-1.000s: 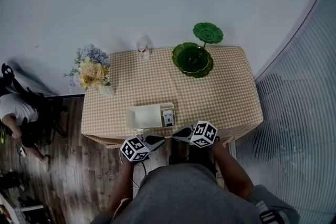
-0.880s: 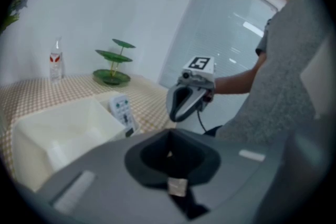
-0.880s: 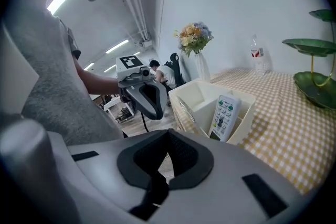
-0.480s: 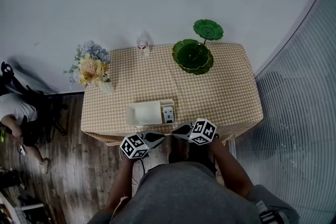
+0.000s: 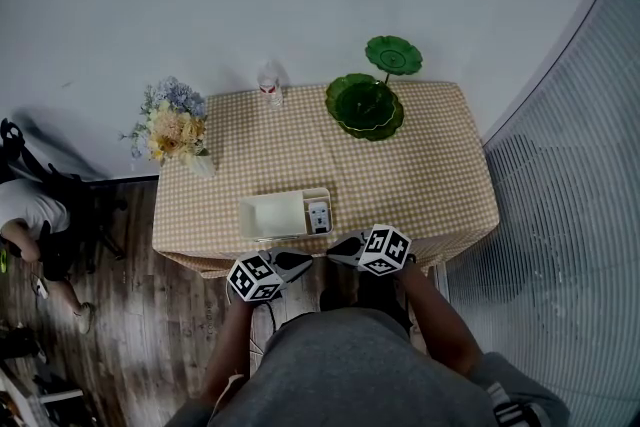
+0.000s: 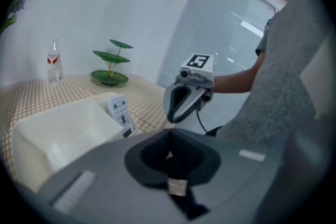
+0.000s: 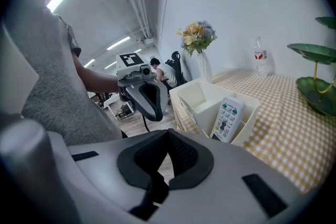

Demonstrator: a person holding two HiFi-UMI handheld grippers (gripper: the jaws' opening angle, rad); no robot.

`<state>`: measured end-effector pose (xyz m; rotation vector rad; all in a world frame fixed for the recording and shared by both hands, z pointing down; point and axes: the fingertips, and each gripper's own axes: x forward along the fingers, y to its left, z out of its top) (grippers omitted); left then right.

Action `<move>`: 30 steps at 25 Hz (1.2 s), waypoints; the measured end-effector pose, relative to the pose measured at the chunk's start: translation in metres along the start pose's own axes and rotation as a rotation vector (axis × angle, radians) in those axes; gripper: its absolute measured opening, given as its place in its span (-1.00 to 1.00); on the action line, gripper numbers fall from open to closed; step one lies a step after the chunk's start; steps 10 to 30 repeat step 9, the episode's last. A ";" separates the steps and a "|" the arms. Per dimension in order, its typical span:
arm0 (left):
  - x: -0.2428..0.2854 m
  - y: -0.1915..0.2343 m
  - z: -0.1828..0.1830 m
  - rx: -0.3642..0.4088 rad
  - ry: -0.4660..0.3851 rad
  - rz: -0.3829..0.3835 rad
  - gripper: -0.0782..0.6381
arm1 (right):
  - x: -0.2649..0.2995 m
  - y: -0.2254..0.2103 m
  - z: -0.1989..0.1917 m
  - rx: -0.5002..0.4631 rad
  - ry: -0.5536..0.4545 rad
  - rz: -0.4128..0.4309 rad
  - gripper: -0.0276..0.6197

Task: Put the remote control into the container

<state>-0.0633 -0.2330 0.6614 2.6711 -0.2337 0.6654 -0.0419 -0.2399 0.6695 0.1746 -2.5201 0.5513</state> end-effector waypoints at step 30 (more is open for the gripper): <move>-0.005 -0.003 0.000 0.011 0.006 -0.002 -0.78 | -0.001 0.004 0.000 -0.012 0.016 0.000 -0.86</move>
